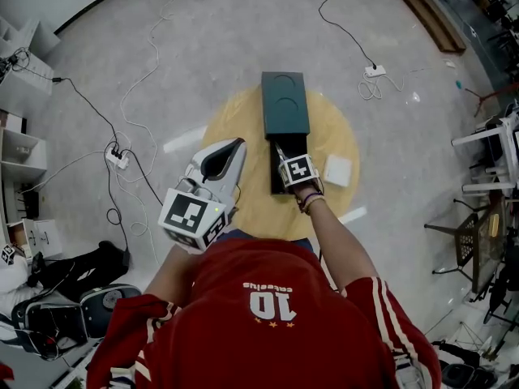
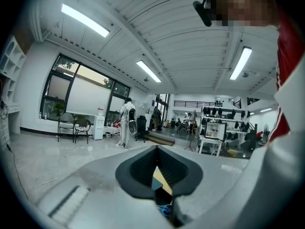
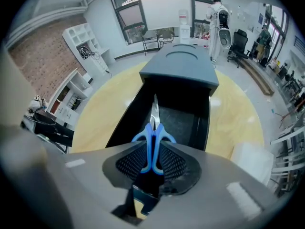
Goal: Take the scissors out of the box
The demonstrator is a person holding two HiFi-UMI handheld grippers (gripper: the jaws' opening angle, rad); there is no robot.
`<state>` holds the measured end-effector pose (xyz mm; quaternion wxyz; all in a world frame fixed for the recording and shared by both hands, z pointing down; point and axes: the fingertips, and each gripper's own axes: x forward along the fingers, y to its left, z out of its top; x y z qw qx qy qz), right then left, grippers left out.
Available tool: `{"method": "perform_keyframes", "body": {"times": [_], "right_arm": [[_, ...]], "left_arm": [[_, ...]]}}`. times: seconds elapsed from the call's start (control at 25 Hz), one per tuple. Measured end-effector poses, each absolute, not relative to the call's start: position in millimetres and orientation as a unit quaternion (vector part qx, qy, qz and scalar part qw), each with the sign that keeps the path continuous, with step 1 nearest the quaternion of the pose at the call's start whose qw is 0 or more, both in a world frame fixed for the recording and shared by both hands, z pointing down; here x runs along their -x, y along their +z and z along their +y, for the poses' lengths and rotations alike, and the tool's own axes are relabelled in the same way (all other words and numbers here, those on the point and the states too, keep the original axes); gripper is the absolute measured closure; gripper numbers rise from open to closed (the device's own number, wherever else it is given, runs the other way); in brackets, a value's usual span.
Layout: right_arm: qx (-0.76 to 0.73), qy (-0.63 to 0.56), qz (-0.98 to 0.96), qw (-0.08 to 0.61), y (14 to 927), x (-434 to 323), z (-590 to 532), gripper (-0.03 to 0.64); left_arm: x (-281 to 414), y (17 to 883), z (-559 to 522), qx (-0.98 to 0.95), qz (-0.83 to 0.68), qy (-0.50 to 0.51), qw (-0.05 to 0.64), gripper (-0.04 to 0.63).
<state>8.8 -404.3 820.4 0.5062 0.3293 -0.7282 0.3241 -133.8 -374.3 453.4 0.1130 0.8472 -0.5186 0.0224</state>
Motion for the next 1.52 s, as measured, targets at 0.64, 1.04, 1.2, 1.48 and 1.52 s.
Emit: {"method": "perform_keyframes", "body": {"times": [0.64, 1.04, 1.2, 1.48, 1.52], "right_arm": [[-0.345, 0.310, -0.751, 0.471, 784.6, -28.3, -396.6, 0.531], [-0.366, 0.275, -0.798, 0.392, 727.0, -46.7, -384.5, 0.531], [-0.373, 0.250, -0.825, 0.343, 686.7, -47.1, -387.7, 0.531], [-0.390, 0.210, -0.856, 0.264, 611.9, -51.0, -383.2, 0.532], [-0.394, 0.206, -0.860, 0.252, 600.9, -51.4, -383.1, 0.531]], "left_arm": [[127.0, 448.8, -377.4, -0.853, -0.509, 0.020, 0.113, 0.592], [117.3, 448.3, -370.0, -0.849, -0.517, 0.026, 0.106, 0.594], [113.9, 443.5, -368.9, -0.848, -0.519, 0.029, 0.102, 0.592], [102.9, 433.1, -356.9, -0.847, -0.523, 0.034, 0.089, 0.592], [101.2, 431.8, -355.0, -0.847, -0.523, 0.035, 0.088, 0.592]]}}
